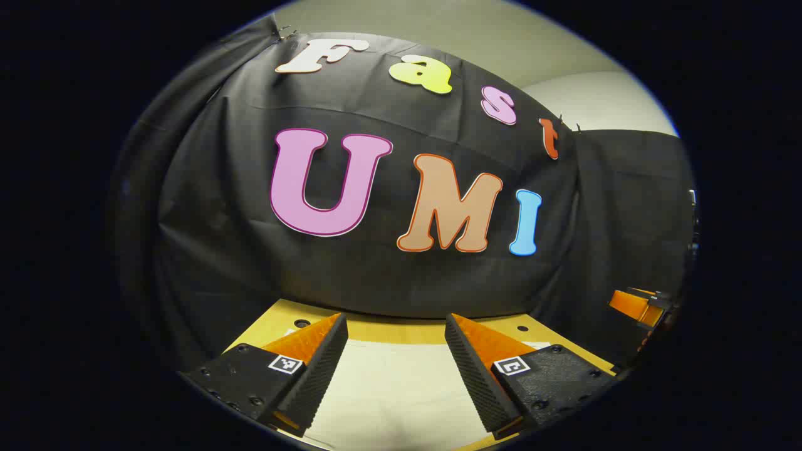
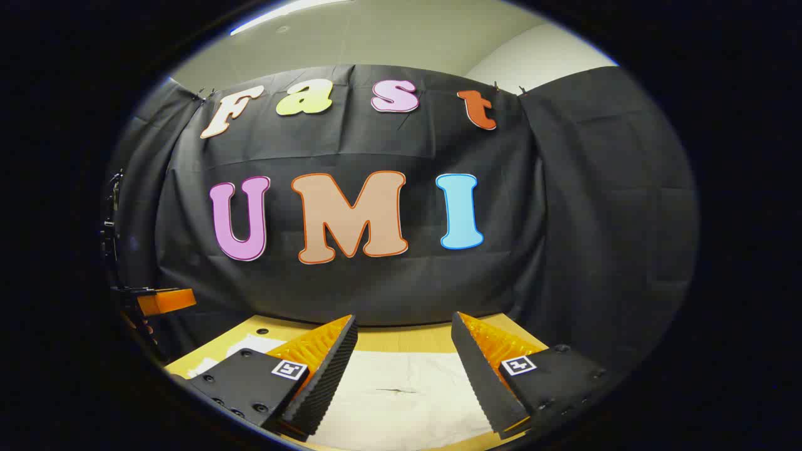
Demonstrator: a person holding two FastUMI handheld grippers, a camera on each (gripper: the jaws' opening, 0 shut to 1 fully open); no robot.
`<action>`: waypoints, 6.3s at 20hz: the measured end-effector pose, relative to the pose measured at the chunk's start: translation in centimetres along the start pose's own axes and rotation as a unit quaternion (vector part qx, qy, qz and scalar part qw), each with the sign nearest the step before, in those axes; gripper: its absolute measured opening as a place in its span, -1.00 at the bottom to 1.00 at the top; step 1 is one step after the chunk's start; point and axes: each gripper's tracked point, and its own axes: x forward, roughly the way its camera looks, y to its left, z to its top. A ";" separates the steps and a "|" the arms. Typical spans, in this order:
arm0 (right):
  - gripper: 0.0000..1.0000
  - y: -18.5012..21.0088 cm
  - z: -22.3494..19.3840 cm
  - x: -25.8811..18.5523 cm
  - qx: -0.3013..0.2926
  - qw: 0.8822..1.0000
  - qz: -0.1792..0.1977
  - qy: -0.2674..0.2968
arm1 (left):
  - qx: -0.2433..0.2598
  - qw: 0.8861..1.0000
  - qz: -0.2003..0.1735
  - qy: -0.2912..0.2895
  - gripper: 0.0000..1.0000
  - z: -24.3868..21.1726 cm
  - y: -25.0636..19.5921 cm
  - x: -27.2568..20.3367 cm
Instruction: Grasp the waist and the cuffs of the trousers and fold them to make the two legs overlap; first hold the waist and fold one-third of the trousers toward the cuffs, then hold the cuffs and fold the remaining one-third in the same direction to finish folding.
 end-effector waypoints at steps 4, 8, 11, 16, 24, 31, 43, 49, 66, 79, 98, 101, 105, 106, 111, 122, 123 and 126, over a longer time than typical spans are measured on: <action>1.00 -0.5 -0.3 0.6 0.006 1.000 -0.001 0.000 | 0.008 1.000 -0.001 0.002 0.89 -0.5 -0.3 0.2; 0.93 -0.4 -0.2 1.5 0.003 1.000 0.003 -0.002 | 0.009 1.000 0.003 0.009 0.89 -1.2 -0.3 0.0; 0.94 -0.3 -0.4 1.9 0.000 1.000 0.006 0.000 | 0.007 1.000 0.014 0.013 0.89 -1.4 0.6 -0.2; 0.94 0.2 -0.7 2.1 -0.001 1.000 0.011 0.005 | 0.004 0.999 0.031 0.025 0.89 -2.1 2.2 -0.5; 0.93 1.3 -1.6 1.5 -0.012 1.000 0.009 0.012 | 0.047 0.995 0.009 0.086 0.89 -5.8 5.4 -1.2; 0.93 1.3 -3.9 0.4 -0.029 0.999 -0.006 0.037 | 0.130 0.960 -0.119 0.219 0.89 -14.5 7.5 -3.7; 0.93 -0.5 -7.8 -1.6 -0.043 0.994 -0.048 0.093 | 0.279 0.793 -0.295 0.454 0.92 -25.0 13.8 -12.7; 0.92 -1.4 -8.9 -1.4 -0.038 0.991 -0.061 0.111 | 0.338 0.710 -0.344 0.513 0.92 -25.6 16.1 -15.2; 0.92 -1.3 -13.3 0.1 -0.053 0.985 -0.015 0.162 | 0.401 0.622 -0.360 0.568 0.76 -27.1 17.0 -14.2; 0.96 -1.5 -20.2 1.0 -0.144 0.945 0.153 0.252 | 0.430 0.619 -0.330 0.568 -0.99 -27.4 17.0 -12.5; 0.92 -15.0 -35.9 -2.5 -0.365 0.705 0.359 0.491 | 0.429 0.609 -0.279 0.606 -1.00 -27.6 17.0 -12.4; 0.92 -15.1 -37.0 -2.5 -0.370 0.686 0.368 0.507 | 0.430 0.607 -0.279 0.607 -1.00 -27.6 17.1 -12.5; 0.81 -14.9 -37.4 -2.7 -0.370 0.668 0.377 0.524 | 0.432 0.602 -0.283 0.610 -1.00 -27.6 17.1 -12.4; 0.80 -14.9 -37.4 -2.6 -0.369 0.668 0.376 0.525 | 0.431 0.601 -0.284 0.610 -0.96 -27.5 17.2 -12.5; 0.19 -15.1 -37.4 -2.1 -0.370 0.672 0.366 0.526 | 0.420 0.598 -0.287 0.620 -0.99 -27.9 16.9 -12.4; -0.96 -16.0 -36.7 0.0 -0.378 0.707 0.314 0.509 | 0.397 0.615 -0.272 0.625 -1.00 -28.0 16.8 -12.7; -0.96 -15.9 -36.5 0.2 -0.366 0.723 0.299 0.505 | 0.384 0.631 -0.260 0.622 -1.00 -28.0 16.6 -12.8; -0.96 -15.4 -34.5 1.4 -0.306 0.782 0.248 0.483 | 0.338 0.693 -0.209 0.601 -1.00 -27.6 16.6 -11.6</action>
